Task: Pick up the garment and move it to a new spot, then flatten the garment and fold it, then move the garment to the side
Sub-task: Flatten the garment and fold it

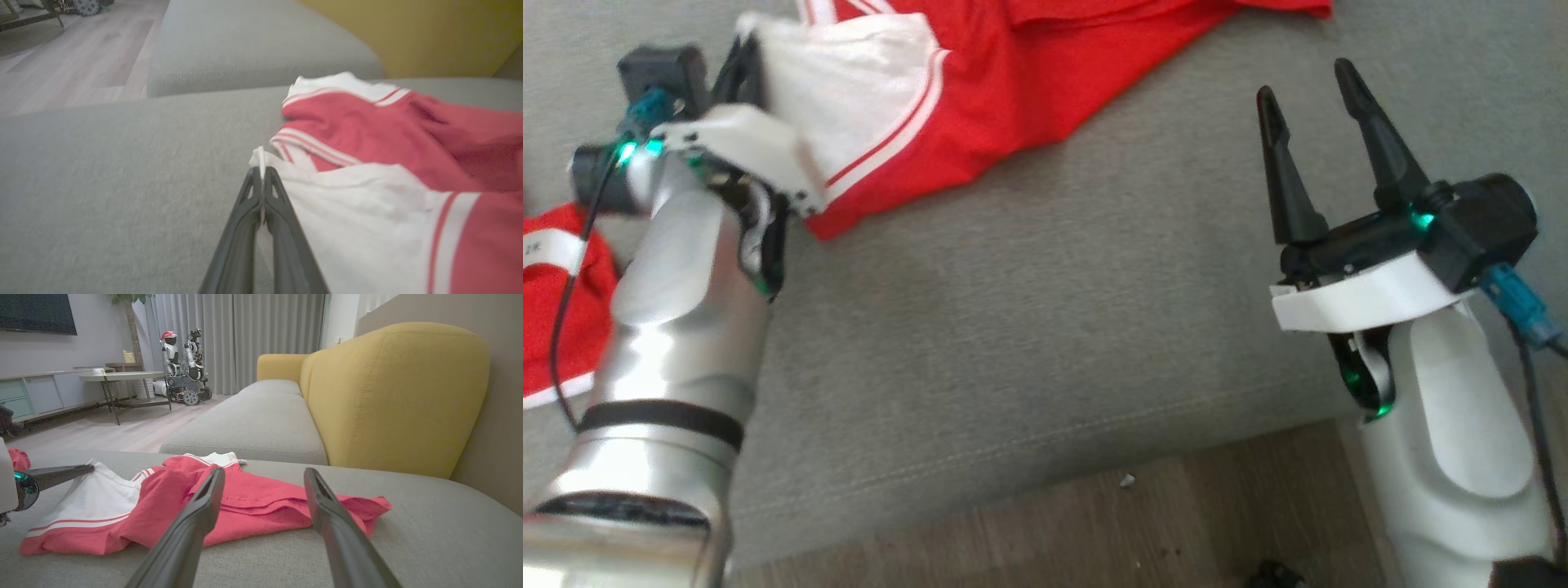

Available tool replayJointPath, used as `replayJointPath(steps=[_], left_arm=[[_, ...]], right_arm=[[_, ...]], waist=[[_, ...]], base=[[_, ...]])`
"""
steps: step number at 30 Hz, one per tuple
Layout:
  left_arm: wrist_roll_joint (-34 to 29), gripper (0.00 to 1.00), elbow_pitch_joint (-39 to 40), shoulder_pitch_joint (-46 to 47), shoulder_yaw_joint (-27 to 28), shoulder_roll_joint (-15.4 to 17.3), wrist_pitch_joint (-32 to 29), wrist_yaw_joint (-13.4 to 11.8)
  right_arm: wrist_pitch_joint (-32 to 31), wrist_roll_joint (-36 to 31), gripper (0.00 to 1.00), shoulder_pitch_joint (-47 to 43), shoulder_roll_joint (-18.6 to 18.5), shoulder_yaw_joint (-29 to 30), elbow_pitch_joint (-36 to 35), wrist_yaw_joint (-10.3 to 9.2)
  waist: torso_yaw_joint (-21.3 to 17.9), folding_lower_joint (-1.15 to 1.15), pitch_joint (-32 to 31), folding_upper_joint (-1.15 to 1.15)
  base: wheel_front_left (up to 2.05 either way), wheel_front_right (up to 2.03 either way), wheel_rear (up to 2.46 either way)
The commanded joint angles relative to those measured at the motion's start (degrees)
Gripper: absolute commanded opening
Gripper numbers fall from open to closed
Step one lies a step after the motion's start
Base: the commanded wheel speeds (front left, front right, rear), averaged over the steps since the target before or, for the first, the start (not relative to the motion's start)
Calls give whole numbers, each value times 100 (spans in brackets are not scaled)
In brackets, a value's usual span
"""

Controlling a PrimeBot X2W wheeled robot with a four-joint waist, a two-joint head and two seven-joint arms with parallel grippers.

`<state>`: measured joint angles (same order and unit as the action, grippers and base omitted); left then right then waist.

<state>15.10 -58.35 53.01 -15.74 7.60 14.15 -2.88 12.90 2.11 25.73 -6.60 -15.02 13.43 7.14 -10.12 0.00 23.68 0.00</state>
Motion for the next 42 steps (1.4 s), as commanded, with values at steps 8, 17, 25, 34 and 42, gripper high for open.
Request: replayJointPath(steps=[8, 17, 25, 34, 42], left_arm=[[27, 0, 2785, -1190, 371, -222, 84, 289], [-112, 0, 4137, -2263, 271, -414, 84, 243], [93, 0, 4477, -2518, -123, -468, 85, 195], [405, 0, 4657, -2425, -605, -471, 85, -30], [492, 0, 4685, -2382, -755, -471, 85, -114]], right_arm=[[-477, 80, 100, 599, -570, -251, 510, 35], [-726, 94, 100, 1391, -1194, -795, 1667, 35], [-752, 292, 100, 2222, -1500, -1390, 2811, 35], [-590, 332, 100, 2813, -1490, -1692, 3737, 35], [-357, 305, 100, 3107, -1399, -1853, 4304, 35]], waist=[[958, 0, -304, 0], [1744, 0, -322, 0], [2225, 0, -103, 0], [2420, 0, 95, 0], [2455, 0, 156, 0]], base=[[0, 0, 0], [0, 0, 0], [0, 0, 0], [0, 0, 0], [0, 0, 0]])
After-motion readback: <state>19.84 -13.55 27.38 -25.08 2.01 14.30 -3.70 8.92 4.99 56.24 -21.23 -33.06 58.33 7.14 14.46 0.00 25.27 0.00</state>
